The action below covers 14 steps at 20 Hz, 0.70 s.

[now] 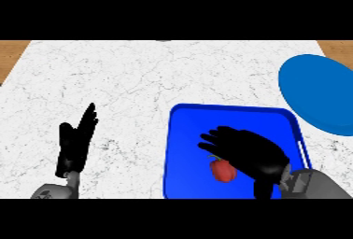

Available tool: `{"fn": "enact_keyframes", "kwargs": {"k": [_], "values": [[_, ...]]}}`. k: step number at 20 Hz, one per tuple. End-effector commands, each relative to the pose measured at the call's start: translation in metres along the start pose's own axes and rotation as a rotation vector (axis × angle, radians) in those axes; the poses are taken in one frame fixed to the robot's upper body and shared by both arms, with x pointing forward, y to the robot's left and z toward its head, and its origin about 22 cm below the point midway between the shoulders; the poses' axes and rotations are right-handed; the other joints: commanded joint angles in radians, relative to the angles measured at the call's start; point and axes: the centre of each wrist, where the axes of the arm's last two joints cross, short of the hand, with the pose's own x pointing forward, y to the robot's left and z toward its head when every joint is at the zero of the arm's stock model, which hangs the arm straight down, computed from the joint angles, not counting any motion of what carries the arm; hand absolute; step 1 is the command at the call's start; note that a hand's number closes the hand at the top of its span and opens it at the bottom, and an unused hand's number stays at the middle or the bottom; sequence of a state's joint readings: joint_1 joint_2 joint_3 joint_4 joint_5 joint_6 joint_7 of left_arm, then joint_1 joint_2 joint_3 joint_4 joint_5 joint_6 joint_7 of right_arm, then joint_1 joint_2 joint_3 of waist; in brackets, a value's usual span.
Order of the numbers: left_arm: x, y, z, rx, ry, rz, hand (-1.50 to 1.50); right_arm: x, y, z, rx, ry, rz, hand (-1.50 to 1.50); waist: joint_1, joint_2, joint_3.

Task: Pick the bell pepper from the tray and place it in the plate

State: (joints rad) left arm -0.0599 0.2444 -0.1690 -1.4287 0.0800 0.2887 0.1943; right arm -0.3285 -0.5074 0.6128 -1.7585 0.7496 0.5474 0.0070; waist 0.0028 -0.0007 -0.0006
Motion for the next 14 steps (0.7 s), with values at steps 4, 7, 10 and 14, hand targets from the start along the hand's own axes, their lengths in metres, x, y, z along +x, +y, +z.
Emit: {"fn": "enact_keyframes", "kwargs": {"k": [4,7,10,14], "values": [[0.019,0.002,-0.014,-0.007,0.005,0.001,0.0,0.004,0.021,-0.015,0.043,0.04,0.015,-1.5,-0.003,0.001,0.001],[0.008,0.007,0.002,-0.011,0.003,-0.021,0.0,0.012,0.011,-0.032,0.057,0.059,0.027,-1.5,0.0,0.0,0.001],[-0.003,0.026,0.01,-0.007,0.006,-0.003,0.0,0.009,0.018,-0.024,0.088,0.037,0.027,-1.5,0.001,0.0,0.001],[-0.008,-0.001,0.013,0.005,0.005,0.014,0.0,0.003,0.016,-0.031,0.104,0.047,0.02,-1.5,0.0,0.0,0.001]]}}
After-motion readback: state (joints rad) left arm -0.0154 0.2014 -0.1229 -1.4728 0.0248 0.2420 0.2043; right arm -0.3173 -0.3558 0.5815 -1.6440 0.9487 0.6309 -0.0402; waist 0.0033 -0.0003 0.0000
